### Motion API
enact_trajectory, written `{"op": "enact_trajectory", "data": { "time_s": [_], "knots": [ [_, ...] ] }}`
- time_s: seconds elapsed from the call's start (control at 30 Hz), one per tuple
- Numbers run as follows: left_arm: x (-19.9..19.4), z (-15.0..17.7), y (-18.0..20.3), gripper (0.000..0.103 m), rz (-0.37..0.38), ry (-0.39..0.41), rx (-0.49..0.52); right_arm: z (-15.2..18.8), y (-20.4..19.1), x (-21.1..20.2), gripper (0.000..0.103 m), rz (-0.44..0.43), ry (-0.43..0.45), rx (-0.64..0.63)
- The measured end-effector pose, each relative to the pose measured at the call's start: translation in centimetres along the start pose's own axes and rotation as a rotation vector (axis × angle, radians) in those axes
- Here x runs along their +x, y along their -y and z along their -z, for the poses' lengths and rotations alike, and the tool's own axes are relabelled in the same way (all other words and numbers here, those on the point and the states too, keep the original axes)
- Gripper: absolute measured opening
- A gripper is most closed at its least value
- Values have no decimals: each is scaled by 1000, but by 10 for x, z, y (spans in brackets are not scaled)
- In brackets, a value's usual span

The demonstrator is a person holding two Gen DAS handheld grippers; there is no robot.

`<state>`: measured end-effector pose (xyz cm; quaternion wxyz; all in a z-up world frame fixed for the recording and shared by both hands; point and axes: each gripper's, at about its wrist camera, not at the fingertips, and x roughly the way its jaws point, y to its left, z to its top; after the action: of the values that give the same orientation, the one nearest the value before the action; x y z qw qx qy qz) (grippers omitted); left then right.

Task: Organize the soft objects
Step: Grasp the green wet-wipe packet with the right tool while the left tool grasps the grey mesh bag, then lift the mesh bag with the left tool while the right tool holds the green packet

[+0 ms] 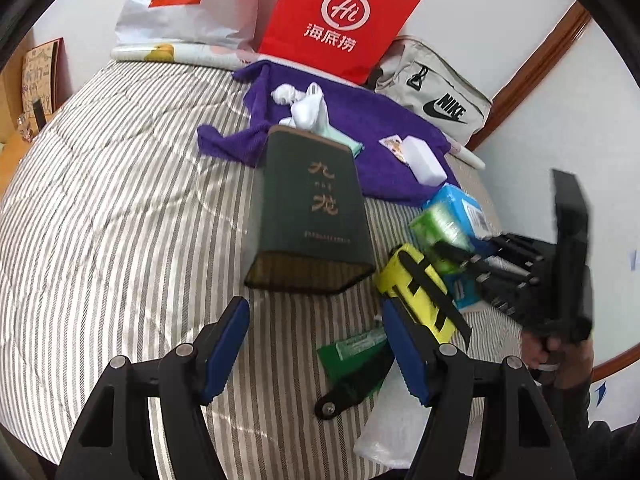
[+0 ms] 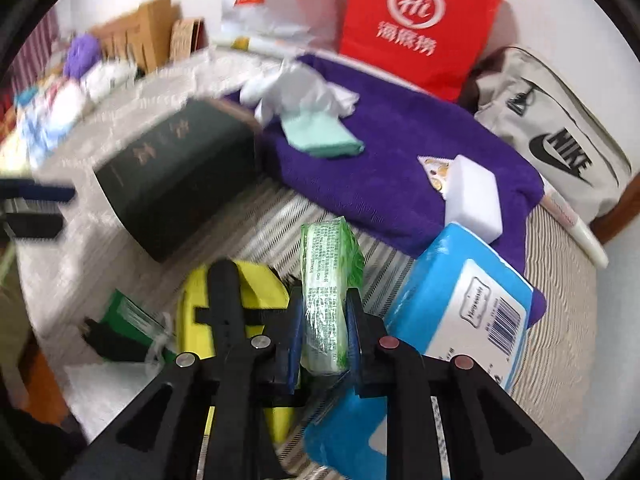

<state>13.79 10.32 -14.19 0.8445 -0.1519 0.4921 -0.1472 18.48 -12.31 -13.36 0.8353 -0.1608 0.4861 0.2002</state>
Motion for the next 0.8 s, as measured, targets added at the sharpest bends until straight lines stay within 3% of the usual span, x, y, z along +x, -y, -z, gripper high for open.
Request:
{"op": "enact_trajectory", "data": {
  "time_s": [0.17,0.4,0.63,0.8],
  "knots": [
    [1,12,3,67,-5,-13,-3,7,-1,-37,19,-73,87,73],
    [4,29,19,67,-20,-36,47,48,-7,-90,19,-114,167,144],
    [12,62,56,67,-3,-81,162,102,-2,-104,19,-107,138,221],
    [19,83,80,76,-16,-81,253,133,10,-96,19,-124,92,290]
  ]
}}
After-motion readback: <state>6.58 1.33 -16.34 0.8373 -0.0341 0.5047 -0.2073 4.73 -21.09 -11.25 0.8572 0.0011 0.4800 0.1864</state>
